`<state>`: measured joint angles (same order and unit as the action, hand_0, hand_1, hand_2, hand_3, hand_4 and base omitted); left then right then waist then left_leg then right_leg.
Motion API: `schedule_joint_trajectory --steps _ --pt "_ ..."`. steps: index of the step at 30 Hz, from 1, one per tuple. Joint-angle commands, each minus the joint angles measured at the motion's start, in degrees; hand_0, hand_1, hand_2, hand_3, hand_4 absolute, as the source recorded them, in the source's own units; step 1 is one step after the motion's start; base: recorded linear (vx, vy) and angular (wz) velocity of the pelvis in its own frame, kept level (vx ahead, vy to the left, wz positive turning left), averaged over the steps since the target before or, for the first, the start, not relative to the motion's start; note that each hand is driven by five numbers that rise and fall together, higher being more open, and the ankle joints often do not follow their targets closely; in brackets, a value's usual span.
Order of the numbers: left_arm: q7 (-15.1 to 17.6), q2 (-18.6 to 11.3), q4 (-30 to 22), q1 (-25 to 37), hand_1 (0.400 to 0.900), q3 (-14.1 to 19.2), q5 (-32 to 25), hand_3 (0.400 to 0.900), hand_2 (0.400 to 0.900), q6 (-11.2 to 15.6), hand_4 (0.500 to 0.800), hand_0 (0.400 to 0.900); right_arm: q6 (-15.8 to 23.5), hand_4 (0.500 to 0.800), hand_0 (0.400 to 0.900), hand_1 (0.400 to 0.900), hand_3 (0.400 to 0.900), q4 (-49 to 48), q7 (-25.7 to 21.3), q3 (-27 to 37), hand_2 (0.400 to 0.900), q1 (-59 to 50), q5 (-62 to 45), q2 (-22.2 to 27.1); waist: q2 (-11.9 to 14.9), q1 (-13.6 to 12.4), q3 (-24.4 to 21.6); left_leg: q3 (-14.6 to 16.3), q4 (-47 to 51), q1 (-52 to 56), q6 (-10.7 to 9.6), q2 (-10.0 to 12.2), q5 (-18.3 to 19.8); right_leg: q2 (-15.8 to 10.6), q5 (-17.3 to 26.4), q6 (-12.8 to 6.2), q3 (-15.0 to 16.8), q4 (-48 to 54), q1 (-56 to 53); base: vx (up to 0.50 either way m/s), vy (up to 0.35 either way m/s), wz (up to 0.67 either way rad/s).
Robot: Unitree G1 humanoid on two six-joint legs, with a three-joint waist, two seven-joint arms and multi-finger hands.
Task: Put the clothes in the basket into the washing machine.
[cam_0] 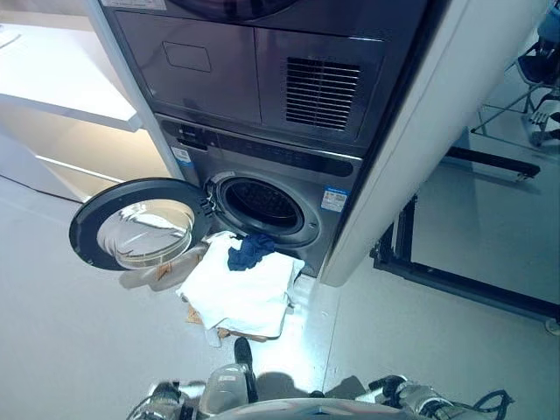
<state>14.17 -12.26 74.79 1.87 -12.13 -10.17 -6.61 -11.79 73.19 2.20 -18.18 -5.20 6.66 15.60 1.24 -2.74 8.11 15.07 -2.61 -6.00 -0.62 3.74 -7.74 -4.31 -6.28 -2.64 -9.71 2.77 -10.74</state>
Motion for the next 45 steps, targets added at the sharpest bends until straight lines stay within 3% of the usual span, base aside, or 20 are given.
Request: schedule_joint_trajectory --steps 1,8,10,12,16,19,22,26,29,31,35,45 --pt "1.53 -2.07 1.72 1.21 0.900 3.00 0.37 0.900 0.900 1.59 0.800 0.900 0.69 0.800 0.900 0.900 0.900 1.41 -0.20 0.35 0.900 0.15 0.77 -0.55 2.16 -0.69 -2.11 -1.16 -4.86 -0.93 0.32 -2.48 9.73 -1.85 -0.01 -1.25 -0.48 -5.44 2.19 0.26 0.080 0.19" --pt "1.22 -3.55 0.80 2.35 0.900 2.55 1.77 0.900 0.900 1.43 0.800 0.900 0.25 0.800 0.900 0.900 0.900 1.12 -0.67 -0.65 0.900 -1.27 -1.19 -2.47 1.06 -0.87 -3.52 -2.33 -2.21 2.29 2.22 -2.89 10.39 -3.25 -1.88 -2.64 -0.98 -14.29 5.30 0.21 0.075 0.12" --pt "0.49 -4.26 1.00 2.48 0.900 2.62 3.79 0.900 0.900 1.85 0.800 0.900 -0.39 0.800 0.900 0.900 0.900 0.81 -1.47 -0.49 0.900 -1.88 -3.01 -2.70 0.61 -1.23 -3.85 -2.33 -1.07 2.63 3.27 -3.37 10.29 -4.27 -0.29 -3.49 -1.19 -20.24 7.04 0.16 0.104 0.00" --pt "0.20 -4.79 0.90 2.14 0.900 2.07 5.05 0.900 0.900 2.60 0.800 0.900 -0.95 0.800 0.900 0.900 0.900 0.31 -2.30 0.44 0.900 -1.04 -4.45 -2.31 -0.53 -0.03 -3.80 -3.31 0.21 4.70 4.30 -3.74 10.99 -5.03 4.51 -3.42 0.46 -30.30 12.28 0.18 0.122 0.14" --pt "0.18 -5.69 -0.14 3.94 0.900 0.97 3.78 0.900 0.900 2.81 0.800 0.900 -0.75 0.800 0.900 0.900 0.900 1.12 -2.71 2.03 0.900 1.29 -5.52 -0.90 -1.14 3.75 -2.35 -4.59 0.35 7.24 4.08 -3.98 12.68 -7.62 7.63 -2.90 1.73 -27.52 20.95 0.17 -0.009 0.41" --pt "0.83 -6.39 -1.95 7.01 0.900 -0.89 3.53 0.900 0.900 2.91 0.800 0.900 -0.42 0.800 0.900 0.900 0.900 2.63 -3.52 3.25 0.900 1.81 -7.75 0.73 -0.37 7.32 -0.32 -7.20 -3.12 7.67 2.83 -3.66 15.90 -10.30 11.05 -4.18 7.22 -17.32 26.00 0.14 -0.195 0.74" --pt "1.74 -6.90 -3.54 9.88 0.900 -3.52 3.83 0.900 0.900 3.15 0.800 0.900 -0.93 0.800 0.900 0.900 0.900 3.73 -3.35 3.94 0.900 1.27 -9.39 2.36 0.91 10.93 1.80 -11.59 -10.73 7.28 1.38 -2.15 22.04 -9.77 15.44 -5.62 15.03 -15.44 32.19 0.15 -0.175 0.83" --pt "5.01 -7.20 -6.22 13.49 0.900 -6.21 5.08 0.900 0.900 2.23 0.800 0.900 -3.53 0.800 0.900 0.900 0.900 2.87 -3.53 3.79 0.900 0.47 -9.02 3.20 2.18 12.04 3.97 -12.26 -19.45 2.58 0.56 2.42 24.84 -9.62 12.10 -5.87 15.64 -21.64 35.65 -0.02 -0.122 0.34" --pt "6.90 -7.25 -7.10 18.54 0.900 -7.61 2.23 0.900 0.900 2.03 0.800 0.900 -2.20 0.800 0.900 0.900 0.900 2.27 -4.21 2.61 0.900 -1.28 -10.53 4.79 1.47 12.89 5.94 -12.07 -19.85 1.69 -0.39 5.04 24.74 -9.45 10.95 -5.54 14.78 -27.51 40.74 -0.10 0.011 0.26" --pt "8.13 -7.02 -7.46 21.49 0.900 -8.68 0.82 0.900 0.900 2.97 0.800 0.900 -1.84 0.800 0.900 0.900 0.900 1.91 -3.54 2.03 0.900 -3.39 -10.84 6.08 0.62 13.41 6.75 -12.25 -19.63 0.61 -0.66 5.54 24.58 -8.55 10.60 -5.21 15.20 -30.11 44.26 -0.14 0.076 0.12" --pt "7.10 -7.94 -7.54 27.79 0.900 -11.11 -3.94 0.900 0.900 1.61 0.800 0.900 -1.53 0.800 0.900 0.900 0.900 2.02 -3.47 0.63 0.900 -6.96 -10.84 7.88 -0.72 14.23 8.69 -12.57 -21.75 -3.14 -0.62 6.05 25.61 -6.83 9.11 -4.99 16.66 -36.24 50.59 -0.13 0.090 -0.03" --pt "8.45 -16.93 -6.89 44.21 0.900 -14.39 -5.54 0.900 0.900 -0.78 0.800 0.900 -0.53 0.800 0.900 0.900 0.900 2.62 -2.30 -2.20 0.900 -12.04 -12.20 9.78 -1.20 16.66 13.56 -12.77 -30.95 -15.86 -1.33 6.08 27.87 -4.67 6.33 -4.98 18.37 -43.78 59.30 -0.11 0.005 -0.13"
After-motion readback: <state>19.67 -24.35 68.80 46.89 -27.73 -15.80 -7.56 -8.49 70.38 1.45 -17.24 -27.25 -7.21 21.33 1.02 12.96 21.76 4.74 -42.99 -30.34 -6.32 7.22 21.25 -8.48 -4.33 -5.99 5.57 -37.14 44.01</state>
